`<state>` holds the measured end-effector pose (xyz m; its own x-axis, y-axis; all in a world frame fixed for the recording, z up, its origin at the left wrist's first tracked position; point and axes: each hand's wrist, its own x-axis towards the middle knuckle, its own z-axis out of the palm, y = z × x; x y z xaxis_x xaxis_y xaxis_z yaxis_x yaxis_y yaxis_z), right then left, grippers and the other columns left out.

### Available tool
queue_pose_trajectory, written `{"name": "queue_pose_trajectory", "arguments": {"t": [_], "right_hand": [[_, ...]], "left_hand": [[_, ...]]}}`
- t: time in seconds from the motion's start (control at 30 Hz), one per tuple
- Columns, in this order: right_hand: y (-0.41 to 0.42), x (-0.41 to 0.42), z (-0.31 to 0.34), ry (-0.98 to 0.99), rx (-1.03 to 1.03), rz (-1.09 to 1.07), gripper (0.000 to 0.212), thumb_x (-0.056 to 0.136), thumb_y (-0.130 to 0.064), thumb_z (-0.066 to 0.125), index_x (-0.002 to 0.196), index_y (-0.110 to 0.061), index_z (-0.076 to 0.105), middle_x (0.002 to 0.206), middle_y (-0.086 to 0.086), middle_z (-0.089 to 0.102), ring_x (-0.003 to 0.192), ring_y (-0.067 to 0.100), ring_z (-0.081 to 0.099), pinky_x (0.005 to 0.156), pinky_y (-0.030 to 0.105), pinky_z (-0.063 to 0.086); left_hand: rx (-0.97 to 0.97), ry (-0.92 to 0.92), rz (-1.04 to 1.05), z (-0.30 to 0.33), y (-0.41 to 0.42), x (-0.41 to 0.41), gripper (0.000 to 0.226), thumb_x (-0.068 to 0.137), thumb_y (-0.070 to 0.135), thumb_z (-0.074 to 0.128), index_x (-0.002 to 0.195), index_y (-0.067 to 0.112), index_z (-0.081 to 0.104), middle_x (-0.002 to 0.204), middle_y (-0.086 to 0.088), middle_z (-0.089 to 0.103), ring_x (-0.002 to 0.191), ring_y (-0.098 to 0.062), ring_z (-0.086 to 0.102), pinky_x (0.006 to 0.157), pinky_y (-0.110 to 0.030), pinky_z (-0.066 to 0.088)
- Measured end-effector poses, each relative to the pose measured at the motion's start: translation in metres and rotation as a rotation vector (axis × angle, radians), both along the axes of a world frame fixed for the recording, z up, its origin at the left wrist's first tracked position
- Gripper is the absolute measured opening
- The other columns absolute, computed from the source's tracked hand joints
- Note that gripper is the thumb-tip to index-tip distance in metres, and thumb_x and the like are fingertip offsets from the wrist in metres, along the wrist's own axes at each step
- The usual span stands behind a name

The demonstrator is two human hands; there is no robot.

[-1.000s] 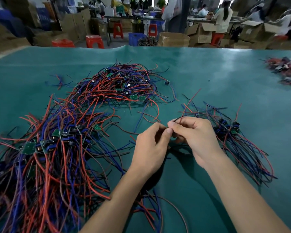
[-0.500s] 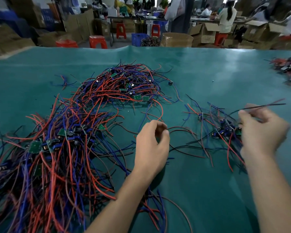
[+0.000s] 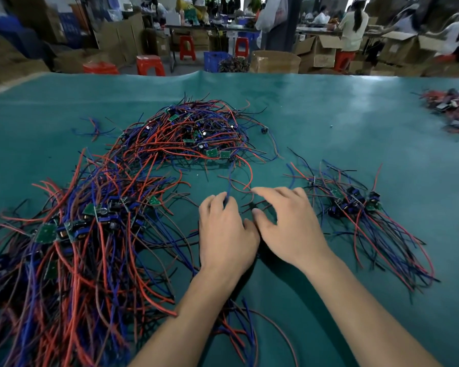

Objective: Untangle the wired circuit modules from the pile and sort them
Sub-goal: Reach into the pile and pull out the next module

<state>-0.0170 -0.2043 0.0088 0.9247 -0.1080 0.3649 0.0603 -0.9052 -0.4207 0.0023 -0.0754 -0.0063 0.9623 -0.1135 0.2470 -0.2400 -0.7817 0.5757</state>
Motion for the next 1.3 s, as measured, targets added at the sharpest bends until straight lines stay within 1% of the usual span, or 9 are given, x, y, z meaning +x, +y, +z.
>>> {"name": "queue_pose_trajectory", "arguments": {"t": [0.17,0.3,0.43,0.53,0.67,0.8,0.93,1.13,1.3], "right_hand": [[-0.004,0.006,-0.003,0.050,0.087,0.015,0.035,0.101,-0.036,0.058,0.134,-0.030,0.067,0.132,-0.008,0.068,0.117,0.026,0.052,0.104,0.033,0.036],[-0.005,0.007,0.002,-0.003,0.544,0.012,0.020,0.100,-0.028,0.062,0.113,-0.031,0.076,0.106,-0.018,0.076,0.097,-0.001,0.066,0.087,0.017,0.046],[-0.008,0.006,0.010,0.099,1.189,0.048,0.018,0.100,-0.017,0.062,0.102,-0.026,0.078,0.095,-0.006,0.077,0.076,0.007,0.064,0.061,0.019,0.049],[-0.012,0.006,0.012,0.057,1.303,-0.009,0.018,0.100,-0.004,0.059,0.102,-0.014,0.075,0.102,0.007,0.079,0.081,0.012,0.070,0.064,0.021,0.053],[-0.019,0.005,0.020,0.010,1.440,-0.062,0.025,0.094,0.006,0.049,0.085,-0.010,0.065,0.071,0.006,0.072,0.052,0.011,0.055,0.046,0.019,0.042],[-0.027,-0.002,0.030,0.071,1.678,0.052,0.018,0.071,-0.002,0.039,0.065,-0.014,0.051,0.048,0.002,0.037,0.039,0.013,0.027,0.036,0.020,0.019],[-0.022,-0.007,0.034,0.242,1.586,0.249,0.019,0.065,-0.001,0.033,0.060,-0.011,0.048,0.042,0.004,0.028,0.037,0.014,0.018,0.040,0.023,0.011],[-0.015,-0.008,0.029,0.334,1.339,0.355,0.014,0.059,-0.003,0.038,0.053,-0.011,0.049,0.043,0.005,0.032,0.035,0.012,0.021,0.040,0.023,0.010],[-0.013,-0.004,0.022,0.263,1.075,0.225,0.012,0.067,-0.013,0.056,0.065,-0.024,0.062,0.055,0.010,0.059,0.039,0.018,0.043,0.038,0.020,0.026]], "left_hand": [[-0.127,-0.073,-0.075,0.003,-0.001,-0.002,0.042,0.087,0.016,0.058,0.127,0.006,0.061,0.142,-0.005,0.051,0.132,-0.024,0.038,0.114,-0.032,0.029],[-0.269,-0.188,-0.211,0.011,-0.002,-0.009,0.043,0.083,0.015,0.057,0.125,0.008,0.065,0.134,-0.001,0.059,0.126,-0.016,0.050,0.108,-0.012,0.025],[-0.364,-0.259,-0.356,0.015,-0.004,-0.015,0.035,0.080,0.014,0.058,0.111,0.013,0.074,0.121,0.005,0.069,0.115,-0.010,0.062,0.104,-0.023,0.044],[-0.428,-0.258,-0.377,0.015,-0.005,-0.018,0.024,0.082,0.016,0.058,0.095,0.014,0.079,0.105,0.009,0.074,0.101,-0.005,0.067,0.090,-0.027,0.052],[-0.505,-0.193,-0.267,0.014,-0.004,-0.017,0.019,0.089,0.026,0.052,0.080,0.017,0.067,0.076,0.009,0.067,0.072,-0.007,0.060,0.069,-0.030,0.049],[-0.488,-0.127,-0.169,0.010,-0.005,-0.012,0.005,0.097,0.022,0.054,0.099,0.020,0.058,0.093,0.011,0.064,0.075,-0.004,0.055,0.073,-0.034,0.048],[-0.508,-0.079,-0.139,0.009,-0.006,-0.010,0.035,0.097,0.028,0.059,0.129,0.019,0.047,0.107,0.011,0.062,0.085,-0.006,0.059,0.080,-0.038,0.051],[-0.512,-0.090,-0.169,0.009,-0.006,-0.011,0.010,0.097,0.026,0.056,0.104,0.025,0.063,0.083,0.009,0.070,0.050,-0.009,0.046,0.055,-0.031,0.039],[-0.512,-0.163,-0.128,0.010,-0.002,-0.009,0.012,0.095,0.010,0.056,0.098,0.017,0.065,0.076,0.004,0.069,0.070,-0.019,0.060,0.069,-0.039,0.047]]}}
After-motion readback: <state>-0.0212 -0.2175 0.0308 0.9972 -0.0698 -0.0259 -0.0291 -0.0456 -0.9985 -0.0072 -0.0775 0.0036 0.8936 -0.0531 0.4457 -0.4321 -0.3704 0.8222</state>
